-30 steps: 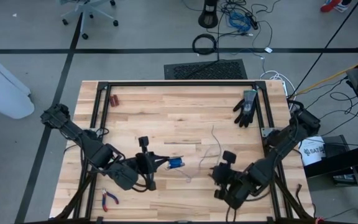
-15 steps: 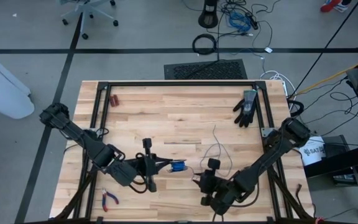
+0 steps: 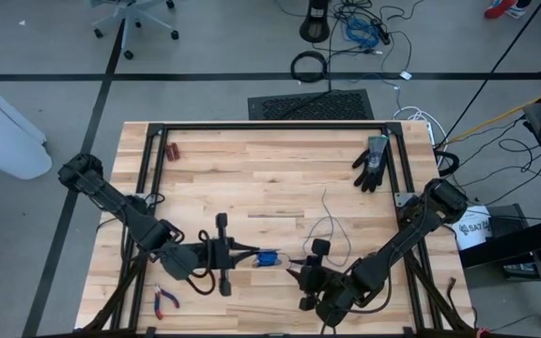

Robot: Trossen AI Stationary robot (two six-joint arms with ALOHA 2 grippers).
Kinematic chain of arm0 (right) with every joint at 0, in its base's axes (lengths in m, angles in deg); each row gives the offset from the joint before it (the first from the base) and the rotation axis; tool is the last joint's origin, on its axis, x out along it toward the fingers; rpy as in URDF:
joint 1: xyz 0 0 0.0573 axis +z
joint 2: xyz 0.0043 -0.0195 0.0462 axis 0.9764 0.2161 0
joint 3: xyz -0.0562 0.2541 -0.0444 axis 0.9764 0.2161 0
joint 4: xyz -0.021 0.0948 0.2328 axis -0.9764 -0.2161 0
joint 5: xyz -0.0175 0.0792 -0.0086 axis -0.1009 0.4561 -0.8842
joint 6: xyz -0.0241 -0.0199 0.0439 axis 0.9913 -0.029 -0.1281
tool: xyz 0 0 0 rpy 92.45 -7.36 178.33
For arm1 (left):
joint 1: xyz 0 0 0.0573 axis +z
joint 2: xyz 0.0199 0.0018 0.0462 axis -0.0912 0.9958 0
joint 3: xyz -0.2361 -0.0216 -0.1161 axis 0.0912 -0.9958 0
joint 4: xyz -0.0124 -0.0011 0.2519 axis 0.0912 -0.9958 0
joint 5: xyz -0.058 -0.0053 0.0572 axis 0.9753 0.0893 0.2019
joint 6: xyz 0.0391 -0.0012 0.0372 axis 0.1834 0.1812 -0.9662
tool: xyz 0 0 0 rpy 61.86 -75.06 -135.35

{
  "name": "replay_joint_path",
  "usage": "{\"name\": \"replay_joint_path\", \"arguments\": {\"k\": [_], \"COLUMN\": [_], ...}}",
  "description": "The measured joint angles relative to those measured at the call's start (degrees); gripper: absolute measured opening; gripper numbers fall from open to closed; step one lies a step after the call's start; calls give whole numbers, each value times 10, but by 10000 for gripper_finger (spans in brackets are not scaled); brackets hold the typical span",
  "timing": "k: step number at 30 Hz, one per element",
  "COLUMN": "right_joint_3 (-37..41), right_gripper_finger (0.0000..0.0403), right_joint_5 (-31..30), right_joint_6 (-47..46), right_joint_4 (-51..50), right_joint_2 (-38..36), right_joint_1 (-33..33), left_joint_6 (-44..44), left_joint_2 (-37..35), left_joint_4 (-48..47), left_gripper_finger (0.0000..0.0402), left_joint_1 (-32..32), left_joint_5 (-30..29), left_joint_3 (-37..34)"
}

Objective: Coil cords
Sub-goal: Coil the blue wire onto a spool

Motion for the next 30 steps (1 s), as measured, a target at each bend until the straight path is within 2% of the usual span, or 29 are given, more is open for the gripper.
{"name": "replay_joint_path", "arguments": {"k": [6, 14, 21, 23, 27, 30], "right_joint_3": [-35, -67, -87, -87, -87, -87], "right_gripper_finger": [94, 93, 93, 93, 93, 93], "right_joint_5": [15, 22, 123, 119, 40, 2], "right_joint_6": [-25, -49, -100, -98, -61, -11], "right_joint_4": [-21, -141, -212, -215, -166, -114], "right_joint_2": [0, 0, 1, 2, 2, 2], "right_joint_1": [8, 20, 21, 21, 21, 21], "left_joint_6": [-2, -7, -16, -16, -16, -17], "left_joint_2": [0, 0, 0, 0, 0, 0], "left_joint_4": [10, 9, 9, 9, 9, 9], "left_gripper_finger": [6, 6, 6, 6, 6, 6], "left_joint_1": [-14, -14, -8, -5, -5, -5], "left_joint_5": [-2, -4, -8, -8, -8, -8], "left_joint_3": [0, 0, 0, 0, 0, 0]}}
